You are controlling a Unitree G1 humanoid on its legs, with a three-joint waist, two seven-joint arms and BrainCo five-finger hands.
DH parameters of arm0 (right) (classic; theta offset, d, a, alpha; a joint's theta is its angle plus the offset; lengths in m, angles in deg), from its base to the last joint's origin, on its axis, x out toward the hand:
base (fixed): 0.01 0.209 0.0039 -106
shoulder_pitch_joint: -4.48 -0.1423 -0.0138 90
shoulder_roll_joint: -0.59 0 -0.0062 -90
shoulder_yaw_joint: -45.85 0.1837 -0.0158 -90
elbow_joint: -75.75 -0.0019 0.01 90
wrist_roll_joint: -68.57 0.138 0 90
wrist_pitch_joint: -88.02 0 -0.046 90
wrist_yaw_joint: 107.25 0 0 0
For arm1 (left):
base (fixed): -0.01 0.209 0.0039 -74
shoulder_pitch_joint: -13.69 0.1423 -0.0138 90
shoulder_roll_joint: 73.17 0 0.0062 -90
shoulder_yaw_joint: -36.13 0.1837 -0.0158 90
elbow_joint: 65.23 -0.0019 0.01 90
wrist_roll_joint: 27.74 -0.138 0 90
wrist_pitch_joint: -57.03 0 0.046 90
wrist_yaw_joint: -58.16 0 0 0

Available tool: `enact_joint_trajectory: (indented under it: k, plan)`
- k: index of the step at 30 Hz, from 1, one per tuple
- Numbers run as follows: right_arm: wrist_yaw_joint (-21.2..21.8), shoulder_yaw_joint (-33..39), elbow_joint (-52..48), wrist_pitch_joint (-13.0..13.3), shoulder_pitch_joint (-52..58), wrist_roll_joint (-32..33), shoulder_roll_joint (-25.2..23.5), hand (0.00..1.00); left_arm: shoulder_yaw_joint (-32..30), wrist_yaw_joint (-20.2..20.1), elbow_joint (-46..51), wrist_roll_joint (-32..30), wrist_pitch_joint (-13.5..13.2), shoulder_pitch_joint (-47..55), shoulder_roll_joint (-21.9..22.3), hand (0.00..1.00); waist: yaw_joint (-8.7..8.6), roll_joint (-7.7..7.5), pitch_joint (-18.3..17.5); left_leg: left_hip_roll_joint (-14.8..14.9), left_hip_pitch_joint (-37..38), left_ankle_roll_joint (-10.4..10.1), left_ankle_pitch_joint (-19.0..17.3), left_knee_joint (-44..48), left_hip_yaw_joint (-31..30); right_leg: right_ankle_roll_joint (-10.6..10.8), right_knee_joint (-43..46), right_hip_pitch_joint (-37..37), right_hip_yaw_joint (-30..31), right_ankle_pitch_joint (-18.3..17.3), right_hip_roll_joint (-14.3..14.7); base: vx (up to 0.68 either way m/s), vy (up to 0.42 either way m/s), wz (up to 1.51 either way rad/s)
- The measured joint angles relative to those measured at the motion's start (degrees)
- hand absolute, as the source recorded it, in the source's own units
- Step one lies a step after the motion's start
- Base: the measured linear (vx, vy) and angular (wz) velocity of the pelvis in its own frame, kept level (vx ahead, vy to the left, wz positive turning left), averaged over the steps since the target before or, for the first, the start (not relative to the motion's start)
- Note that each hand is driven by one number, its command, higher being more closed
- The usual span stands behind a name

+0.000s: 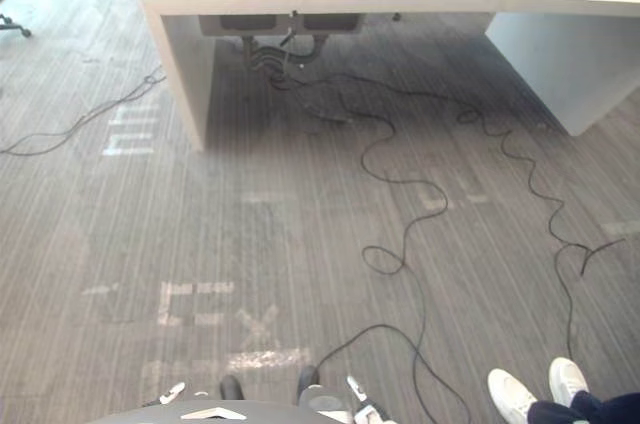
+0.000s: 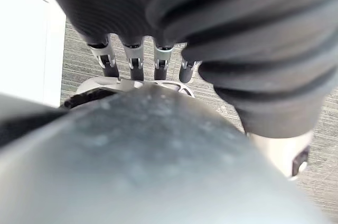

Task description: Walk over to the sink, pick up the cup, carry it to the dishwasher, place the cup inside the dishwasher, then close the dishwasher door

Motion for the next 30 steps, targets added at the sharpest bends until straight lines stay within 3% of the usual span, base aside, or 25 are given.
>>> enact_joint_trajectory:
  k: [6, 9, 14, 18, 21, 30]
  plan:
    - [0.03, -0.17, -0.07, 1.80, 0.02, -0.73, -0.16, 0.00, 1.74, 0.19, 0.07, -0.69, -0.40, 0.12, -0.17, 0.00, 0.37, 0.03, 0.26, -0.48, 0.47, -0.15, -0.09, -0.10, -0.39, 0.13, -0.04, 0.72, -0.94, -0.12, -0.56, -0.06, 0.021, 0.06]
    - [0.02, -0.62, 0.00, 2.16, 0.17, -1.59, -0.17, 0.00, 2.12, 1.65, 0.02, 2.64, 0.89, 0.29, -0.45, 0.00, 0.36, -0.29, 0.51, -0.53, 0.44, -0.15, -0.11, -0.39, 0.19, 0.19, -0.38, 0.44, -0.76, -0.27, -0.65, -0.08, 0.025, -0.07]
    - [-0.13, -0.70, 0.20, 2.61, 0.96, -3.79, -0.16, 0.00, 0.90, 2.60, -0.19, 2.68, 1.69, 0.35, -0.21, 0.00, 0.36, -0.51, 0.68, -0.35, 0.44, -0.03, -0.35, -0.41, 1.26, -0.06, -0.40, 0.01, 0.62, -0.16, -0.45, -0.01, 0.018, -0.11]
    - [-0.09, -0.67, 0.34, 2.96, 0.98, -4.66, -0.23, 0.00, -2.24, 3.22, -1.14, 4.45, 5.20, 0.41, 0.09, 0.00, 0.29, -0.58, 0.64, -0.05, 0.63, -0.15, -0.77, -0.40, 3.45, -0.42, -0.39, -0.66, 2.28, 0.16, -0.08, 0.05, 0.015, -0.30]
    - [-0.02, -0.38, 0.64, 2.94, 1.19, -6.70, -0.26, 0.00, -4.97, 5.98, -2.58, 13.12, 7.43, 0.86, 0.09, 0.00, 0.44, -0.85, 0.69, 0.26, 1.81, -0.12, -1.16, -0.38, 4.80, -0.63, -0.39, -0.35, 3.72, 0.33, 0.34, 0.06, 0.005, -0.24]
    - [1.09, -0.49, 0.72, 3.20, 1.17, -8.33, -0.73, 0.00, -9.21, 6.03, -3.51, 11.93, 6.90, 0.85, 0.43, 0.00, 0.56, -1.77, 1.19, 0.63, 3.81, -0.66, -1.77, -0.09, 5.72, -0.52, -0.40, 1.30, 4.04, 0.27, 0.74, 0.02, -0.002, -0.07]
